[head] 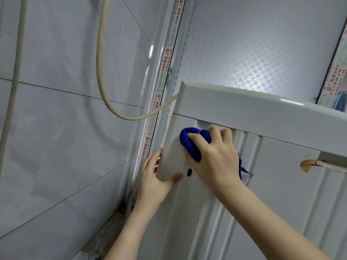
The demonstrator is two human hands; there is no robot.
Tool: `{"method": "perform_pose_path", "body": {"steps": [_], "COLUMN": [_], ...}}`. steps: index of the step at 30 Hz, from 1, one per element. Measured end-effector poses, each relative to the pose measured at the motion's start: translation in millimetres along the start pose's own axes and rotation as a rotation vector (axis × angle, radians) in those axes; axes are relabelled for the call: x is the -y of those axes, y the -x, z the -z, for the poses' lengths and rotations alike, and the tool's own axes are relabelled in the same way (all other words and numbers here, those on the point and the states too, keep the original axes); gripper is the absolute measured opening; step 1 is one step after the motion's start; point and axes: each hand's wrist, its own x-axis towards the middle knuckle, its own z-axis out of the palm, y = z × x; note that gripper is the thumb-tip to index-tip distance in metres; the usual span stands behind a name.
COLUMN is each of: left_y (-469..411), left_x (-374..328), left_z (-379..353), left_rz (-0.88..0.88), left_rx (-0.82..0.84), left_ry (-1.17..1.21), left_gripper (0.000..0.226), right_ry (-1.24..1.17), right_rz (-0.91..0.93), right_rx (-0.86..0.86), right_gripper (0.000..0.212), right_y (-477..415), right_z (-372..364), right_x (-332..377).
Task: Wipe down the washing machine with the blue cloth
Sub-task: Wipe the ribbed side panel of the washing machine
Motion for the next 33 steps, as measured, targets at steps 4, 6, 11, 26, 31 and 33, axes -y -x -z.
{"method": "perform_pose_path", "body": {"steps": [4,6,11,26,31,33], "left_y": [5.1,16.1,56.8,54.0,57.7,57.6], "left_x": [2.5,10.2,44.7,80.4,76.3,76.2], "left_z": [-13.8,-19.7,-24.1,-14.6,-12.7,-12.9], "left_rz": [-0.022,-0.055,-0.137,-0.087,-0.062,-0.06], "left_rx": [-0.115,-0.187,-0.238,-0.115,-0.097,-0.105], "left_ry": [0.032,0.052,-0.017,0.098,0.095,0.101], "left_gripper": [0.087,0.081,0.086,0.094,0.091,0.089], "right_ry": [-0.025,-0.032,-0.127,-0.06,-0.074,-0.074], "right_rz": [-0.034,-0.049,-0.36,-0.38,-0.358,-0.437], "right_rx": [0.027,0.032,-0.093,-0.028,0.006,-0.027], "right_gripper": [0.048,0.05,0.045,0.025,0.018,0.019], "right_y": [13.2,15.6,44.2,52.0,32.8,-4.2], "right_z": [1.1,-0.1,-6.6,-5.5,-5.2,-1.8], "right_x": [6.2,7.7,26.1,49.9,42.5,32.4]}}
